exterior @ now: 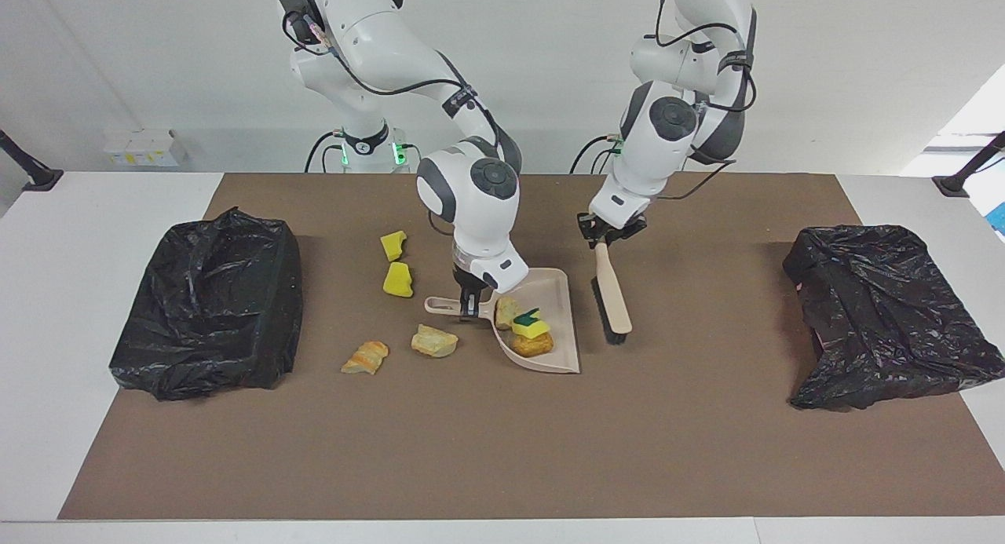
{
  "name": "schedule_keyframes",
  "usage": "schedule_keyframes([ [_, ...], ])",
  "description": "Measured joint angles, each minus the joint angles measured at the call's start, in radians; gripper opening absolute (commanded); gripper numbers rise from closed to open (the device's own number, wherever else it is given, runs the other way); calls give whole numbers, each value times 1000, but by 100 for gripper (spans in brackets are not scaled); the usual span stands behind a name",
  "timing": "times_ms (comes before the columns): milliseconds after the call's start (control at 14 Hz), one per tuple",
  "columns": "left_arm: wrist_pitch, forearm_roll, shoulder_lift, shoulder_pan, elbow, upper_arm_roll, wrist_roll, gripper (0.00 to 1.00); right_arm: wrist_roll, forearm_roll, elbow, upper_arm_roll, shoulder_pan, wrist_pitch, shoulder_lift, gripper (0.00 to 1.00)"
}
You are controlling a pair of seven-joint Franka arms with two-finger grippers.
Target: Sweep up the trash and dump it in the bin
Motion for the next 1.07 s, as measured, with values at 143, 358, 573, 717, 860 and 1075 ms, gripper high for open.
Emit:
schedule_keyframes([
  [143,-25,22,-2,43,21,2,2,0,0,1,0,0,0,0,0,0],
  [358,-33,53,-3,81,23,2,1,0,0,2,0,0,-1,0,0,0],
  [573,-51,71,-3,109,23,2,14,0,7,2,0,-1,-4,2,-5,0],
  [717,-71,72,-8,121,12,2,38,0,7,2,-1,-2,-34,2,-30,0],
  [860,-71,72,-30,122,-31,-1,47,0,6,3,-15,-2,-81,2,-83,0],
  [1075,-71,72,-81,99,-114,-18,54,0,-92,87,-94,-3,-179,-5,-209,0],
])
